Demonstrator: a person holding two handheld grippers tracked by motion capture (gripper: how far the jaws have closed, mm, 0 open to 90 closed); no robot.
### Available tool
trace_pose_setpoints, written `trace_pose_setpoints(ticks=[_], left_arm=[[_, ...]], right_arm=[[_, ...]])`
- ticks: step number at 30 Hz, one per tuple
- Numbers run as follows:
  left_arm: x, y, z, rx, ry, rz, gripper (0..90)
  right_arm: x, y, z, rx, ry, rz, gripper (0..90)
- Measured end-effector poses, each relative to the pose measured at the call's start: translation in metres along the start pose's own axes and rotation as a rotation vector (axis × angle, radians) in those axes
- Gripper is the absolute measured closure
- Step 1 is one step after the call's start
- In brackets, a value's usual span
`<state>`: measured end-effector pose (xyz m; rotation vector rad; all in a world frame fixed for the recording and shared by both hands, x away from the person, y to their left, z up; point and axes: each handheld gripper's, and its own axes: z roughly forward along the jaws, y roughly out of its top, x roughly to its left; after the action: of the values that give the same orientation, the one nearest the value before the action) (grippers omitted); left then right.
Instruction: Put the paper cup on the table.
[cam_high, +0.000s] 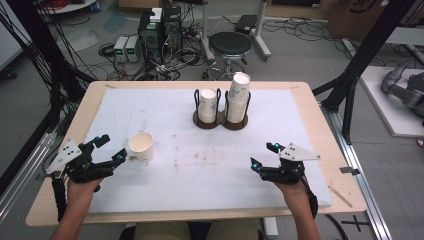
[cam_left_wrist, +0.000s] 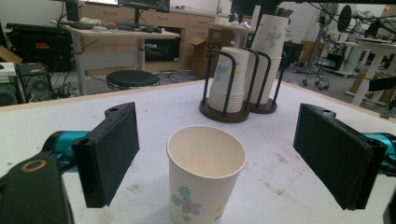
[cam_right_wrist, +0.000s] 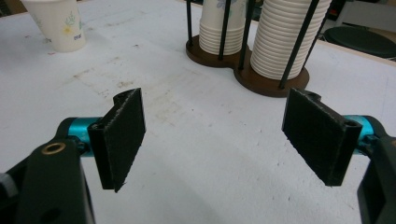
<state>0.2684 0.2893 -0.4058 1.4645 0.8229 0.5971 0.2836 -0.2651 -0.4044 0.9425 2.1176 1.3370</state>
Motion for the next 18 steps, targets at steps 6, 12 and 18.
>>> trace_pose_setpoints(ticks=[6,12,18], left_arm=[[-0.0018,-0.0006,-0.0046,-0.001,-0.001,0.021,14.5],[-0.0009,0.0000,-0.0070,-0.010,0.006,0.016,14.5],[-0.0013,0.0000,-0.0079,-0.011,0.011,0.017,14.5]], right_arm=[[0.0006,0.0002,-0.0027,-0.002,-0.009,0.011,22.1],[0.0028,0.0019,-0.0021,-0.007,-0.010,0.004,22.1],[0.0024,0.0014,-0.0013,-0.003,-0.008,0.005,22.1]])
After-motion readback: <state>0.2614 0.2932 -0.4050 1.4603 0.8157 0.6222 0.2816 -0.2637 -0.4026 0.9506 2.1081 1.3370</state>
